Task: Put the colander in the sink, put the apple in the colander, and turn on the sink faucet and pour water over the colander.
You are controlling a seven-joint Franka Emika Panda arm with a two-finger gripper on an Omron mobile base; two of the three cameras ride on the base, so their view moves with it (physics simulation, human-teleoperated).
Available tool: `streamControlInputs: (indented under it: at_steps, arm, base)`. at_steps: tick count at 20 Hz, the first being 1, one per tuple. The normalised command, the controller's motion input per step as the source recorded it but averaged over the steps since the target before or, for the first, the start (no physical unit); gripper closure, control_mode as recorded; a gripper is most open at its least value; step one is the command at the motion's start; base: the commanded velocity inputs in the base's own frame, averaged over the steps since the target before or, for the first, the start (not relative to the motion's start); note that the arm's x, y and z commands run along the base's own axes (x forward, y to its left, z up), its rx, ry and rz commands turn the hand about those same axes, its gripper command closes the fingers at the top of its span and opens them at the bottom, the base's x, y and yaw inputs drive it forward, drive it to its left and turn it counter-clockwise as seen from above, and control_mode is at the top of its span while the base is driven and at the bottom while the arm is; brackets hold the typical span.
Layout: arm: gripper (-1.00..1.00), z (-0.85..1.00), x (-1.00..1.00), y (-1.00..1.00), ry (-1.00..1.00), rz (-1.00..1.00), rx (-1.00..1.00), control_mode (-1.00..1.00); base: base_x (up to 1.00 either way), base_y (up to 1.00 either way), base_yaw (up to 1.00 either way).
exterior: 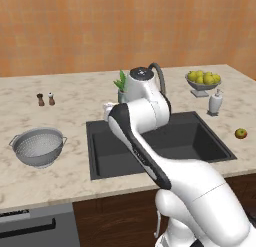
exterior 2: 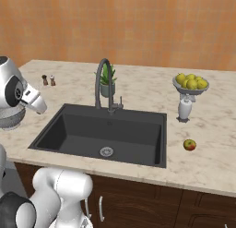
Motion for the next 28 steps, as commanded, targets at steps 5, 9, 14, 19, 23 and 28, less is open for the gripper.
streamControlInputs:
  at_steps: [5, 9, 14, 19, 23, 28]
  arm:
    - [-1.00, -0.19, 0.13, 0.61, 0.02, -0.03, 0.22, -1.00]
    - [-1.00, -0.13, 0.19, 0.58, 0.04, 0.00, 0.14, -1.00]
    - [-1.00, -0.26, 0.22, 0.72, 0.06, 0.00, 0.00, -1.00]
    - [-1.00, -0.16, 0.36, 0.61, 0.17, 0.01, 0.00, -1.00]
    - [-1.00, -0.19, 0.32, 0.56, 0.17, 0.01, 0.00, -1.00]
    - [-1.00, -0.26, 0.26, 0.48, 0.09, 0.01, 0.00, -1.00]
  base:
    - [0.00, 0.00, 0.00]
    - [0.00, 0.00, 0.00]
    - [0.00, 0.00, 0.00]
    - [0.00, 0.00, 0.00]
    - [0.00, 0.00, 0.00]
    - [0.00, 0.00, 0.00]
